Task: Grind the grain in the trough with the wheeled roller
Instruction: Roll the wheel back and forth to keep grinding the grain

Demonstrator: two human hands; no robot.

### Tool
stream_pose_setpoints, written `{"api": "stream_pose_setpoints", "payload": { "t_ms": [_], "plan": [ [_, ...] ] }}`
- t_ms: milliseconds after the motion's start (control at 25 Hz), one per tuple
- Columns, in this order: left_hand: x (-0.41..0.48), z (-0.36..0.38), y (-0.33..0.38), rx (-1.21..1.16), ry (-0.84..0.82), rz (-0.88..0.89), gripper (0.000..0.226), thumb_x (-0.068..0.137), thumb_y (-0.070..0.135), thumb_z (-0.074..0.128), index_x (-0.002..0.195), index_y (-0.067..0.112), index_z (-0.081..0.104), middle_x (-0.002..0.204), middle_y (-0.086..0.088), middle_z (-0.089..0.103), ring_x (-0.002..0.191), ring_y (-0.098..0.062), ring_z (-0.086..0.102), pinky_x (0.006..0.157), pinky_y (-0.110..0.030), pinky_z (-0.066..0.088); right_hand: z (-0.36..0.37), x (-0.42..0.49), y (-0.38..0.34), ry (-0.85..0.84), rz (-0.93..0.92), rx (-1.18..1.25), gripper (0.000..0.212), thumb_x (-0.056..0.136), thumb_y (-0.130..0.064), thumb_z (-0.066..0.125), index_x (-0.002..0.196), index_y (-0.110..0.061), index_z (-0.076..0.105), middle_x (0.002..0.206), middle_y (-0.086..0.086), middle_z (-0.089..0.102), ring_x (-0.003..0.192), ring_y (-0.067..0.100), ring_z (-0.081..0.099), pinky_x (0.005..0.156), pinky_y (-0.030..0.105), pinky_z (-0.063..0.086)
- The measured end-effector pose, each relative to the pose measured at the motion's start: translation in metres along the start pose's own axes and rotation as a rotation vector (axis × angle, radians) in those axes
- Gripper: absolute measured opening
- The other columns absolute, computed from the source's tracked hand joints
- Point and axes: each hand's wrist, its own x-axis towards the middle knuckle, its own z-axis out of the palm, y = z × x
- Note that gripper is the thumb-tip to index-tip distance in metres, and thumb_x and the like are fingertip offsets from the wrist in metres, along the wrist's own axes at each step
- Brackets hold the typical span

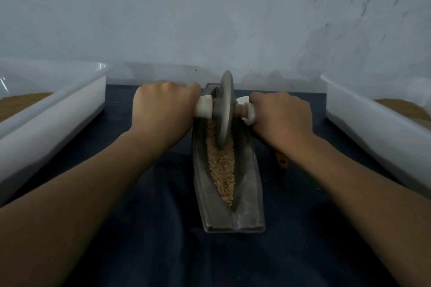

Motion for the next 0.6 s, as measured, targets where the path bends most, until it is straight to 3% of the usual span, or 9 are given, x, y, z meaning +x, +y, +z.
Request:
{"api": "stream_pose_setpoints", "payload": {
  "t_ms": [120, 200, 280, 400, 480, 600],
  "plan": [
    [0.001, 0.004, 0.000, 0.007, 0.130, 0.024, 0.032, 0.066, 0.004, 0.069, 0.066, 0.018, 0.040, 0.053, -0.002, 0.046, 0.048, -0.019, 0.030, 0.049, -0.026, 0.015, 0.007, -0.005, 0.000, 0.067, 0.005, 0.042, 0.029, 0.081, -0.037, 0.066, 0.073, -0.030, 0.039, 0.061, -0.011, 0.036, 0.056, 0.016, 0.038, 0.049, 0.028, 0.026],
    [-0.007, -0.003, -0.001, 0.002, 0.148, 0.052, 0.036, 0.064, 0.004, 0.071, 0.066, 0.018, 0.038, 0.052, -0.001, 0.043, 0.047, -0.018, 0.029, 0.050, -0.026, 0.015, 0.000, -0.015, -0.001, 0.114, -0.039, 0.035, 0.040, 0.079, -0.030, 0.068, 0.066, -0.031, 0.030, 0.058, -0.012, 0.029, 0.050, 0.009, 0.026, 0.047, 0.025, 0.016],
    [-0.019, -0.014, -0.003, 0.014, 0.113, 0.082, 0.039, 0.066, 0.012, 0.074, 0.068, 0.020, 0.036, 0.054, 0.004, 0.038, 0.047, -0.019, 0.028, 0.050, -0.024, 0.012, -0.017, -0.026, -0.001, 0.093, -0.055, -0.009, 0.037, 0.080, -0.029, 0.066, 0.067, -0.029, 0.032, 0.058, -0.011, 0.028, 0.051, 0.009, 0.021, 0.047, 0.025, 0.012],
    [-0.038, -0.029, -0.012, -0.070, -0.037, 0.105, 0.028, 0.077, 0.038, 0.063, 0.076, 0.030, 0.036, 0.059, 0.009, 0.033, 0.050, -0.015, 0.026, 0.047, -0.025, 0.016, -0.044, -0.043, 0.004, -0.044, -0.108, 0.005, 0.029, 0.081, -0.038, 0.062, 0.071, -0.029, 0.037, 0.061, -0.010, 0.034, 0.052, 0.007, 0.024, 0.046, 0.027, 0.014],
    [-0.043, -0.045, -0.029, -0.184, -0.229, 0.120, 0.022, 0.069, 0.048, 0.055, 0.080, 0.034, 0.043, 0.061, 0.010, 0.040, 0.053, -0.014, 0.038, 0.050, -0.028, 0.031, -0.066, -0.054, 0.008, -0.127, -0.149, 0.041, 0.027, 0.073, -0.045, 0.061, 0.070, -0.031, 0.039, 0.061, -0.010, 0.038, 0.052, 0.006, 0.031, 0.045, 0.026, 0.019],
    [-0.040, -0.063, -0.050, -0.312, -0.533, 0.153, 0.036, 0.047, 0.058, 0.047, 0.083, 0.052, 0.052, 0.059, 0.014, 0.057, 0.056, -0.001, 0.054, 0.051, -0.025, 0.041, -0.086, -0.054, 0.016, -0.272, -0.151, 0.073, 0.033, 0.055, -0.062, 0.043, 0.076, -0.038, 0.050, 0.058, -0.009, 0.049, 0.051, 0.008, 0.048, 0.044, 0.026, 0.031]
  ]
}}
